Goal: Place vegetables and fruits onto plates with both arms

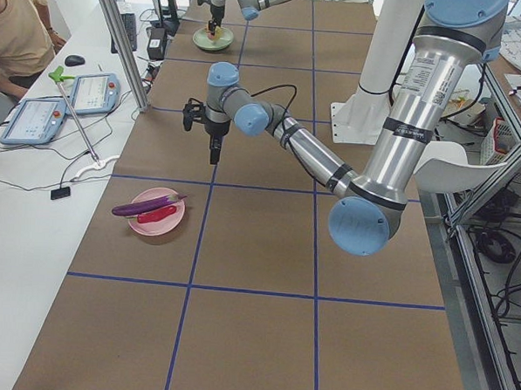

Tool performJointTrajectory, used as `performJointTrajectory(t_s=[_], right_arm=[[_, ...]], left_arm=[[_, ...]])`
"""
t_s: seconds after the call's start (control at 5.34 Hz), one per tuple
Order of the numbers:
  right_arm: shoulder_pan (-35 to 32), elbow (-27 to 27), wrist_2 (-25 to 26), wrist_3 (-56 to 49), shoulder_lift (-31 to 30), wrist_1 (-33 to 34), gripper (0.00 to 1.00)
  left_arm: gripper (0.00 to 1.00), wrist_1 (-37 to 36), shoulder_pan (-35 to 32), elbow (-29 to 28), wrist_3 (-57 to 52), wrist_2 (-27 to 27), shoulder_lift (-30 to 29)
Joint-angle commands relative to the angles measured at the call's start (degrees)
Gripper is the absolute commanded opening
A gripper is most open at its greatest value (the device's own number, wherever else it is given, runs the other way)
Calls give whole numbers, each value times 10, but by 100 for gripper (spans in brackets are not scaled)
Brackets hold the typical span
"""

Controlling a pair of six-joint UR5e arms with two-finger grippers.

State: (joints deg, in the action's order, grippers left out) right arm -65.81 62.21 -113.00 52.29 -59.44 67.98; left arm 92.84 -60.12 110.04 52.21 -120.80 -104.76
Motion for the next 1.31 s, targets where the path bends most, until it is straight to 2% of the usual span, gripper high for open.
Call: performJointTrajectory(t_s=[0.0,0.19,0.37,0.56,0.75,0.94,1.12], right_arm=[[-14,16,-33,-2,-2,-8,100],[-51,56,-122,-3,-11,-1,100],[-74,139,-168,-3,-74,0,100],[-96,215,-202,-7,-145,0,100],[-120,279,-244,-52,-212,0,100],[-135,325,-246,-114,-274,0,100],[-154,340,-249,-179,-304,13,100]], left_arm=[[100,-8,0,60,-39,-1,63],[100,-8,0,78,-54,-14,81],[100,-8,-8,97,-92,-46,111],[100,-6,-16,118,-197,-59,173],[100,-10,-58,107,-288,-61,189],[100,-18,-101,78,-337,-91,187],[100,-16,-177,7,-392,-104,172]])
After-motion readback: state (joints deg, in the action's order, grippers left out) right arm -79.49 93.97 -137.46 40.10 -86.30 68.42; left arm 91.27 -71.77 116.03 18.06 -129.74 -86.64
